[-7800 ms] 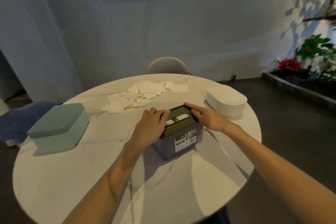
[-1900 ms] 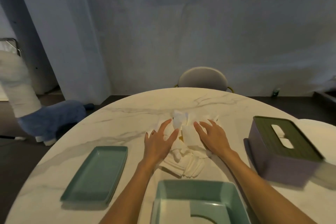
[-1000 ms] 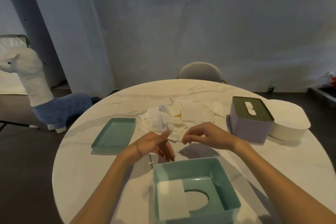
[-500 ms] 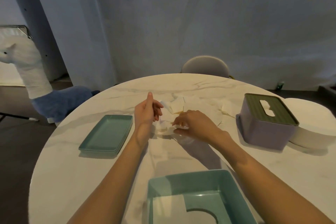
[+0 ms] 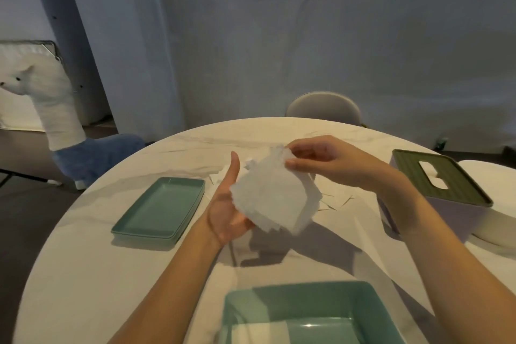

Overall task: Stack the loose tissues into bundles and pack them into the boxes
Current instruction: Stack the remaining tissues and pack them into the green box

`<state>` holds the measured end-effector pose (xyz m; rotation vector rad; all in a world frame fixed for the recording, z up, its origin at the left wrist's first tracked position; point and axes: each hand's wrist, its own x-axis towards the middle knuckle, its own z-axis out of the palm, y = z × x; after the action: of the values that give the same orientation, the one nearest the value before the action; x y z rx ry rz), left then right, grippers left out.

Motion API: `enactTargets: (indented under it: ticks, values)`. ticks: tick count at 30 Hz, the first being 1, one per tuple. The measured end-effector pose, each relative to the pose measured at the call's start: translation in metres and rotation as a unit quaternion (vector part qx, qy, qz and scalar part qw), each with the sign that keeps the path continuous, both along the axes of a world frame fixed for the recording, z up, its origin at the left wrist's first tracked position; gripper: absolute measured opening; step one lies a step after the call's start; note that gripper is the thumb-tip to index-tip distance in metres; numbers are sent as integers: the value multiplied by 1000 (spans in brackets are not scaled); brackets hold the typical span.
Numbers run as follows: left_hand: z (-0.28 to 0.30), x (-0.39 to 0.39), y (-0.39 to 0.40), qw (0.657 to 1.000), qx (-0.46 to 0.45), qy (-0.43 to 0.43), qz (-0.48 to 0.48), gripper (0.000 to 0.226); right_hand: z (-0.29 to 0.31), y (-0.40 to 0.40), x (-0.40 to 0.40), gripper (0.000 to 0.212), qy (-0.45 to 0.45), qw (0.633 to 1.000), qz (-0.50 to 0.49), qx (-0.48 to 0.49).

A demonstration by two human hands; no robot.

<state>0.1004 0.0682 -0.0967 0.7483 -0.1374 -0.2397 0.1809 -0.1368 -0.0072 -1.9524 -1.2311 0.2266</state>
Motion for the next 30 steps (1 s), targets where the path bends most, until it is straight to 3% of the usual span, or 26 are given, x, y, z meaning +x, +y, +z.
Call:
enactTargets:
  ticks: [4, 7, 9, 13, 17, 19, 21, 26, 30]
  values:
    - [-9, -6, -6, 998, 6, 13, -67, 89, -11, 8, 4, 31, -83, 993, -36, -79]
    - [-8, -12, -12, 999, 41, 11, -9, 50, -16, 13, 8, 35, -123, 986, -79, -76]
    - [-6, -15, -17, 997, 65, 8, 27, 31, -19, 13, 12, 47, -101, 984, -104, -102]
    - [-6, -12, -32, 987, 78, 53, 131, 37, -20, 2, 18, 52, -18, 970, -142, -196]
    - [-10, -16, -29, 981, 56, 49, 178, 31, -21, -4, 27, 37, 85, 980, -147, -102]
    - [-10, -16, -28, 985, 19, 47, 164, 29, -21, -6, 28, 27, 103, 981, -145, -75]
    - [-10, -11, -29, 984, 42, 66, 161, 29, -21, -8, 29, 26, 106, 981, -145, -68]
    - [-9, -16, -32, 987, 55, 71, 132, 35, -21, -9, 30, 18, 50, 976, -213, -20]
    - [-9, -21, -34, 994, 26, 71, 80, 43, -16, -7, 29, 15, -19, 961, -265, 82]
